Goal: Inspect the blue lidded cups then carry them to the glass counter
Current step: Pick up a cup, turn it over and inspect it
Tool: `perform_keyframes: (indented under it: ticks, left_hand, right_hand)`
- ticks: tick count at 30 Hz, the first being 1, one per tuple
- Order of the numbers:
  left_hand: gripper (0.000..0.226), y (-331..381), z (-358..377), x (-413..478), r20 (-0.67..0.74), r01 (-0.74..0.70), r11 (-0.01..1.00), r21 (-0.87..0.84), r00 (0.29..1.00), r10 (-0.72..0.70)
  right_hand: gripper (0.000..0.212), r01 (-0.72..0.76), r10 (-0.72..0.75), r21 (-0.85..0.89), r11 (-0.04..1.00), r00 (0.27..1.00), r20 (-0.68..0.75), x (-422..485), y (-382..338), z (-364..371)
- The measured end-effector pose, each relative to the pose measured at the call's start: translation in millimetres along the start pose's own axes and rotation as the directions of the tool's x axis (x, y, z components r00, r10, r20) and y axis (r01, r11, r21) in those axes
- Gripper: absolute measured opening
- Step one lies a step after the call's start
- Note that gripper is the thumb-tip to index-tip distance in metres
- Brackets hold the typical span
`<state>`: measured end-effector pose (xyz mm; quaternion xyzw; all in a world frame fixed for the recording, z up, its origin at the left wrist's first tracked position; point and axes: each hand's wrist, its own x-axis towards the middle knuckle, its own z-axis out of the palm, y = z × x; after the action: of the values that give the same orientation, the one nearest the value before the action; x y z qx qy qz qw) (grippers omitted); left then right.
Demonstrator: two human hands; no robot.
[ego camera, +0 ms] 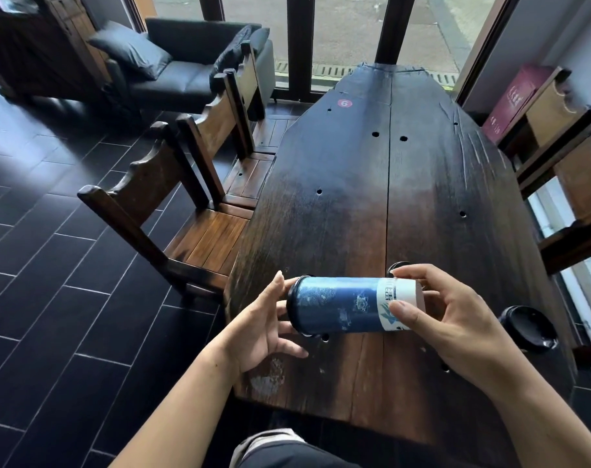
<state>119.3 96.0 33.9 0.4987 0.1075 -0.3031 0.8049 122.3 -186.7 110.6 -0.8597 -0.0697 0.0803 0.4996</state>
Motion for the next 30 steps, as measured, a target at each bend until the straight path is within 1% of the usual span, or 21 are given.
perform_keyframes:
  ticks: [3,6,8,12,13,15,17,19,24,27,29,30]
  left_hand:
    - [0.07,1,0,2,0.037,0.084,0.995,0.047,0.996,-0.085]
    - [0.068,-1,0,4,0.055,0.104,0.994,0.017,0.993,-0.105]
    - [0.063,-2,0,4,0.05,0.08,0.997,-0.011,0.996,-0.079]
    - [0.046,-4,0,3,0.043,0.006,0.999,-0.035,0.999,-0.004]
    - [0.046,-4,-1,2,0.036,-0.011,0.999,-0.037,0.999,0.013]
    - [0.055,-4,-1,1,0.025,-0.038,0.998,-0.049,0.999,0.04]
    - [0.06,-4,0,1,0.01,-0.067,0.995,-0.07,0.998,0.068]
    - [0.061,-4,1,0,0.009,-0.1,0.992,-0.077,0.995,0.101]
    - [0.057,-6,2,0,0.049,-0.149,0.983,-0.111,0.987,0.155]
    - [0.057,-9,3,1,0.086,-0.175,0.977,-0.12,0.979,0.186]
    - [0.056,-8,4,1,0.117,-0.191,0.974,-0.121,0.972,0.205]
    - [0.056,-8,5,1,0.127,-0.201,0.972,-0.118,0.968,0.215]
  right_hand:
    - [0.038,0.018,-0.018,-0.006,1.0,1.0,0.019,-2,-4,3]
    - [0.039,0.022,-0.022,-0.016,1.0,0.999,0.026,-2,-4,4]
    - [0.037,0.017,-0.017,-0.004,1.0,1.0,0.026,-2,-4,4]
    - [0.032,-0.006,0.006,-0.011,1.0,0.999,0.039,0,1,6]
    - [0.032,-0.014,0.014,-0.01,1.0,0.999,0.041,0,3,7]
    - [0.032,-0.024,0.024,0.005,1.0,0.999,0.045,0,5,7]
    - [0.035,-0.034,0.033,0.023,0.999,0.998,0.048,0,6,8]
    - [0.039,-0.048,0.046,0.052,0.997,0.998,0.046,-1,5,8]
    - [0.034,-0.094,0.088,0.15,0.984,0.995,0.044,0,4,6]
    - [0.034,-0.179,0.17,0.318,0.931,0.984,0.056,-1,2,5]
    - [0.038,-0.224,0.225,0.375,0.899,0.973,0.042,-1,1,4]
    - [0.036,-0.237,0.244,0.387,0.891,0.969,0.033,-1,2,3]
